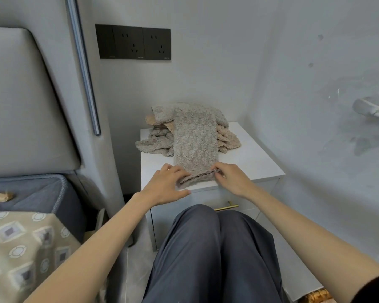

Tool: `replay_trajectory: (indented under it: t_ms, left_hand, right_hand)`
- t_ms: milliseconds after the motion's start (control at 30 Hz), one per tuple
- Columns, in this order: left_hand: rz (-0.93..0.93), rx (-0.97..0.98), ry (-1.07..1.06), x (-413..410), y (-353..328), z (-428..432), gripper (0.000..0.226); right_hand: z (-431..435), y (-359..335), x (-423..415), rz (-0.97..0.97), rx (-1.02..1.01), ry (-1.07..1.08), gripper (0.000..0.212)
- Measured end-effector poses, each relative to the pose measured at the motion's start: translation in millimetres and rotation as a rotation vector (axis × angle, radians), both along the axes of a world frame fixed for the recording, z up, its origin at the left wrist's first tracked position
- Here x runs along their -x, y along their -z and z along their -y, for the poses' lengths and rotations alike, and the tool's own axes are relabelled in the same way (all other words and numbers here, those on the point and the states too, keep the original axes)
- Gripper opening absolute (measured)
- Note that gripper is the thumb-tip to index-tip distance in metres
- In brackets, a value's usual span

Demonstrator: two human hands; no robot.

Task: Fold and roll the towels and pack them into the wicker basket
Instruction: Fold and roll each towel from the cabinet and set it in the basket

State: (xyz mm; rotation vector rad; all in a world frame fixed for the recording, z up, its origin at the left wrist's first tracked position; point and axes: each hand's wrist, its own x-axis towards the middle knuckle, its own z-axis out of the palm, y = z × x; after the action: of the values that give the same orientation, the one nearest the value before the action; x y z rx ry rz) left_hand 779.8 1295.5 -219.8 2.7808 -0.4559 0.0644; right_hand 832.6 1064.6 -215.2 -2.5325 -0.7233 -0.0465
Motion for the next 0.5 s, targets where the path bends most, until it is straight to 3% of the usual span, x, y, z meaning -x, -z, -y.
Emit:
replay_trajectory:
  t_ms: [233,367,433,500]
  left_hand:
    - [0.161,0.071,-0.029,-5,5,-6,0.024]
    - [0.166,0.123,-0.067,-4,8,-1,0.041]
    - [0.176,0.161,-0.108,-6,10,0,0.035]
    - [0.088,0.303,-0.206,-11,11,0,0.045]
  right_hand:
    - [10,-8,-3,-0.186,-0.109,0.057,0.012]
    - [7,-6,-3,-0.245,-0.222,0.1,0.011]
    - [7,-4,-5,-0.264,-0.254,0.129,0.014]
    - [7,-1,-7,-0.264,-0.267,0.171,0.022]
